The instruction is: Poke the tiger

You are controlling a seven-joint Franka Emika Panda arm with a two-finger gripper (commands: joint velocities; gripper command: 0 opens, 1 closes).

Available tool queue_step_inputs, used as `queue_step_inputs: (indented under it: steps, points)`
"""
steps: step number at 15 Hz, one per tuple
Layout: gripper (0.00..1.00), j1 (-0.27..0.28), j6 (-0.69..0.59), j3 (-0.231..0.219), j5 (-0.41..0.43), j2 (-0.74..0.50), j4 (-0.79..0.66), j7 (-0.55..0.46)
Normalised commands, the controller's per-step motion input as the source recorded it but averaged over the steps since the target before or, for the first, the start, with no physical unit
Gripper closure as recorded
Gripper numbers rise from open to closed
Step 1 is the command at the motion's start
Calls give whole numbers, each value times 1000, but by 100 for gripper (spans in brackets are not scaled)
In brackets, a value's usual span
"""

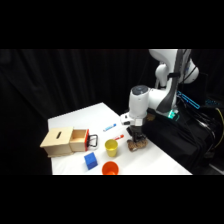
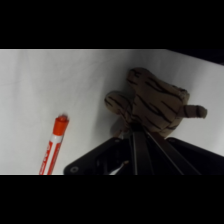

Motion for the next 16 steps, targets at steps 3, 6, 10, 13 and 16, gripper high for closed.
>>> queue_step_inputs:
  steps: [3,6,10,13,16]
  points:
    - [94,122,229,-74,-106,346,127,100]
    - [96,129,79,-93,-102,147,77,112]
    - [94,126,-283,-89,-116,-338,-59,163]
    - [95,33,-551,-37,-119,-656,-82,154]
    - [69,-79,-545,28,-45,-543,40,46]
